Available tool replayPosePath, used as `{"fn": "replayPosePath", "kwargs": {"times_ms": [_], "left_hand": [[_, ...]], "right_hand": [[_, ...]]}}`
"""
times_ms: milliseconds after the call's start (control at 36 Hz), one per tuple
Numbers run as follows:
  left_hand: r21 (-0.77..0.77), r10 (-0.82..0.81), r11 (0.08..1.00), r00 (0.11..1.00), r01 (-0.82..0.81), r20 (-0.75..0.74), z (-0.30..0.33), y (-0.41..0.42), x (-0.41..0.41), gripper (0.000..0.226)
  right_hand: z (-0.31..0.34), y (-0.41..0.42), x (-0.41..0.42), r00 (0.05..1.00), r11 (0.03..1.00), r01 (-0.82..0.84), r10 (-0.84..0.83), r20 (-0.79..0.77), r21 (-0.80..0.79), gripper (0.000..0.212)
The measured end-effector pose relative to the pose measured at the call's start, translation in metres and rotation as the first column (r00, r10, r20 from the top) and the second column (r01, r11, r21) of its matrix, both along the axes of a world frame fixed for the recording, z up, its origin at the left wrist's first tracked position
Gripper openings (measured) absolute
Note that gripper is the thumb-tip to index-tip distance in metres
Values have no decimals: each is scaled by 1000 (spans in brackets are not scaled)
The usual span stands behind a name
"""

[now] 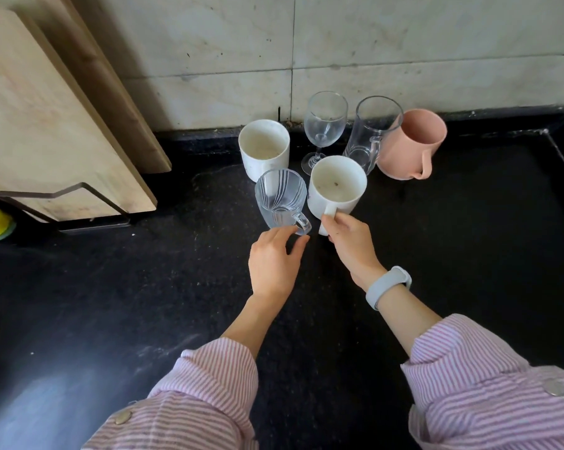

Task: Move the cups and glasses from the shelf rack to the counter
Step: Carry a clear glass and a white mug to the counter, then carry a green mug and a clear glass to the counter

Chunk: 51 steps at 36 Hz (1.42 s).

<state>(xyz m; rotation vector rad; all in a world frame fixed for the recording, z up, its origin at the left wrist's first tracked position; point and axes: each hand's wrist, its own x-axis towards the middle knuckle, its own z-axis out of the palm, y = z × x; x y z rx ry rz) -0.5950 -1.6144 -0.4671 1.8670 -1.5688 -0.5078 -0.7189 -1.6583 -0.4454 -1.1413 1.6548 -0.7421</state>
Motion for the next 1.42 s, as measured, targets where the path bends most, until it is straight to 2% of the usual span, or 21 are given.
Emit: {"fn": "replayPosePath", "kwargs": {"times_ms": [83,167,250,306,389,472,583,639,861,1000,1083,1194,1417], "left_hand": [[38,8,999,1000,-8,19,3,12,7,27],[75,38,996,996,-44,78,11,29,21,31],[81,88,991,981,-103,174,26,49,42,36],[82,110,988,963,-134,247,40,63,61,39],[91,133,980,924,-177,358,62,92,94,40],[86,208,957,863,-276,460,87,131,131,40],[45,348,897,764,-440,543,120,213,180,37],[6,433,850,706,-526,561,135,267,199,35],[-37,692,567,451,-823,563,184,535,222,34],[-105,792,333,217,-937,571,213,712,194,33],[-133,826,157,56,-979,560,232,808,171,30],[-158,837,-64,-139,-985,529,251,915,139,29],[-193,824,-370,-417,-909,384,253,1062,92,33]], "right_hand": [[5,16,-2,992,997,-35,26,-121,-72,26],[16,37,1,969,971,-88,31,-246,-224,28],[37,52,16,930,861,-257,96,-355,-438,32],[51,58,32,874,767,-423,203,-442,-483,33],[67,68,66,718,631,-657,356,-598,-413,38],[79,89,108,536,478,-821,457,-710,-313,42],[94,140,166,296,247,-951,565,-770,-184,43],[104,176,194,211,139,-977,606,-767,-160,41],[152,395,276,69,-242,-918,681,-729,-313,38],[175,555,301,-49,-494,-772,674,-737,-400,35],[190,649,311,-124,-615,-661,655,-745,-430,33],[209,760,318,-227,-724,-518,630,-742,-456,31],[227,934,327,-388,-839,-254,545,-743,-482,30]]}}
